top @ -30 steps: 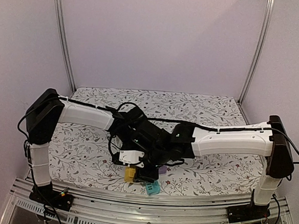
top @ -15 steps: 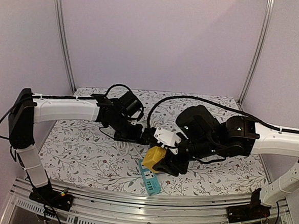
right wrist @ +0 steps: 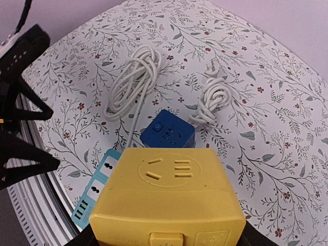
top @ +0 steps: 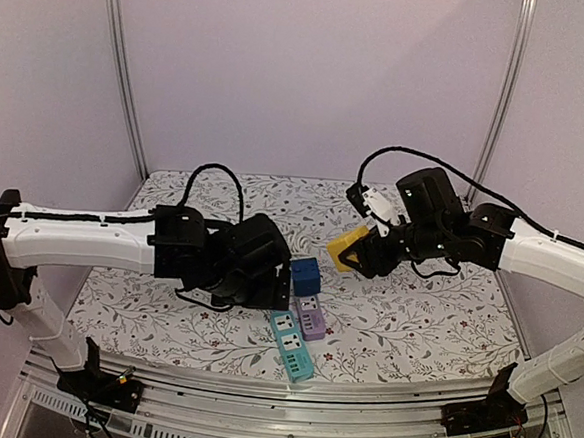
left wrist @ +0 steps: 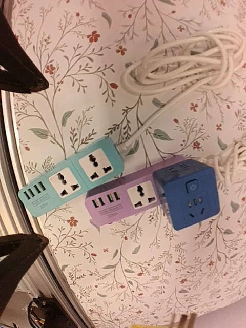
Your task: Insert the plug
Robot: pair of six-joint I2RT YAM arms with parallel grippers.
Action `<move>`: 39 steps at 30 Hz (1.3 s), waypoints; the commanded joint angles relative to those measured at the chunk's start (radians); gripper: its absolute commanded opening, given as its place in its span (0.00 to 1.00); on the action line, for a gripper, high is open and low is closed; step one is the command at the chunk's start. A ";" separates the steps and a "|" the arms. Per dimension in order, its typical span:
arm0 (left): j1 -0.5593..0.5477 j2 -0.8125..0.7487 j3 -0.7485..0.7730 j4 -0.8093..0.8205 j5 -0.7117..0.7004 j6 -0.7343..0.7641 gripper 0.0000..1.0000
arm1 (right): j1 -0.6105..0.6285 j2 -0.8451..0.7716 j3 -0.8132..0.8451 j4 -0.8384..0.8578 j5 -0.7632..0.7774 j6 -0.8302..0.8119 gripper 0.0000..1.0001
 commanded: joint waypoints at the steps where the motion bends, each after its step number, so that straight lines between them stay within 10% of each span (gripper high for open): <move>1: -0.122 0.133 0.121 -0.187 -0.099 -0.276 0.94 | -0.052 -0.017 0.032 0.035 -0.017 0.024 0.00; 9: -0.252 0.401 0.359 -0.276 -0.024 -0.447 0.92 | -0.108 -0.084 -0.037 0.021 -0.002 0.092 0.00; 24: -0.263 0.602 0.335 -0.124 0.079 -0.461 0.81 | -0.133 -0.234 -0.125 -0.014 0.012 0.083 0.00; 33: -0.238 0.598 0.286 -0.101 0.045 -0.431 0.51 | -0.133 -0.276 -0.141 -0.038 -0.005 0.084 0.00; 39: -0.220 0.585 0.262 -0.103 0.039 -0.400 0.63 | -0.133 -0.284 -0.145 -0.043 -0.014 0.100 0.00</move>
